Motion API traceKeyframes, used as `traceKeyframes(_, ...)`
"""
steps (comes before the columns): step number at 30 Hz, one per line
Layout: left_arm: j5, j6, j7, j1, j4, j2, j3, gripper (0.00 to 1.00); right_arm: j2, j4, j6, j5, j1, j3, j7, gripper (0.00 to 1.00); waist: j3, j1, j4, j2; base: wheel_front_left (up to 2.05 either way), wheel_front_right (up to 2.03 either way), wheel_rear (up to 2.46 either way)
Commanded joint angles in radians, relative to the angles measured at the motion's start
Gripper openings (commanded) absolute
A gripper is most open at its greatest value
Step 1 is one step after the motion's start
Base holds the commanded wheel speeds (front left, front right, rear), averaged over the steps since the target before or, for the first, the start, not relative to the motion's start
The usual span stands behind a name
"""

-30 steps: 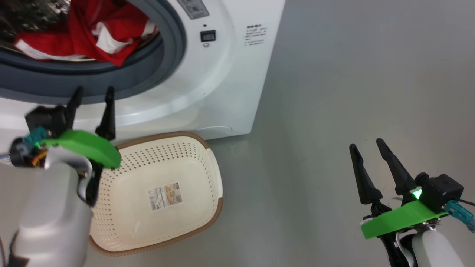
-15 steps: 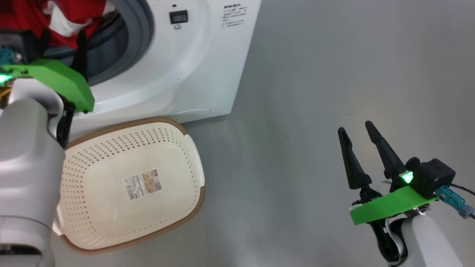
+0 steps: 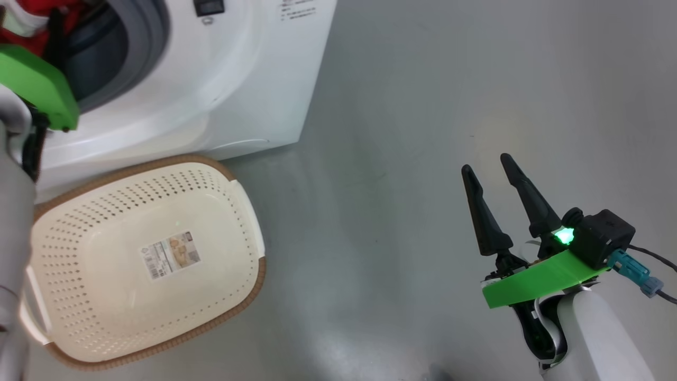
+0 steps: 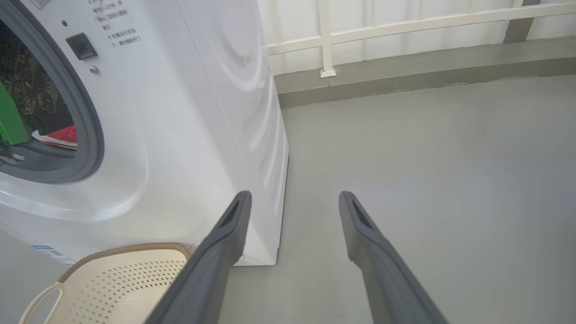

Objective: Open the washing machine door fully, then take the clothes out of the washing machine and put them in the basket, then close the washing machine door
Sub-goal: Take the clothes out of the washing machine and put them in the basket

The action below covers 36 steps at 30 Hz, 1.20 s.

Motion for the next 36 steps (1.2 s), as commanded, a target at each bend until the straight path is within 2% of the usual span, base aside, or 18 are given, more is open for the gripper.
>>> traceKeyframes(1, 0.008, 0.001, 0.003, -0.035, -0.010, 0.059, 0.002, 1.00, 0.007, -0.025, 0.002, 0.002, 0.000, 0.022, -0.012, 1.00, 0.017, 0.0000, -0.018, -0.0001, 0.00, 0.00, 0.00)
traceKeyframes(11, 0.014, 0.022, 0.034, -0.072, 0.020, 0.094, -0.021, 1.00, 0.019, -0.022, 0.002, 0.007, -0.007, 0.033, -0.012, 1.00, 0.035, 0.0000, -0.058, -0.0001, 0.00, 0.00, 0.00)
traceKeyframes(12, 0.010, 0.022, 0.037, -0.073, 0.021, 0.095, -0.020, 0.70, 0.020, -0.022, 0.002, 0.008, -0.007, 0.033, -0.012, 1.00, 0.035, 0.0000, -0.059, -0.0001, 0.00, 0.00, 0.00)
traceKeyframes(13, 0.006, 0.022, 0.039, -0.073, 0.023, 0.096, -0.018, 0.20, 0.020, -0.022, 0.002, 0.008, -0.007, 0.033, -0.012, 1.00, 0.035, 0.0000, -0.061, -0.0001, 0.00, 0.00, 0.00)
traceKeyframes(14, 0.004, 0.022, 0.040, -0.072, 0.024, 0.096, -0.019, 0.00, 0.020, -0.021, 0.002, 0.007, -0.006, 0.032, -0.012, 1.00, 0.034, 0.0000, -0.062, -0.0001, 0.00, 0.00, 0.00)
traceKeyframes(21, -0.027, 0.018, 0.009, -0.056, 0.028, 0.085, -0.007, 0.00, 0.021, -0.019, 0.002, 0.004, -0.008, 0.021, -0.012, 1.00, 0.018, 0.0000, -0.049, -0.0001, 0.00, 0.00, 0.00)
traceKeyframes(29, -0.121, 0.006, -0.073, 0.002, 0.019, 0.025, 0.056, 0.00, 0.005, -0.021, 0.002, -0.003, 0.007, 0.003, -0.012, 1.00, -0.035, 0.0000, 0.005, -0.0001, 0.00, 0.00, 0.00)
traceKeyframes(36, -0.170, -0.001, -0.094, 0.102, -0.096, 0.016, 0.097, 0.00, -0.014, -0.022, 0.002, -0.008, 0.026, -0.010, -0.012, 1.00, -0.090, 0.0000, 0.050, -0.0001, 0.00, 0.00, 0.00)
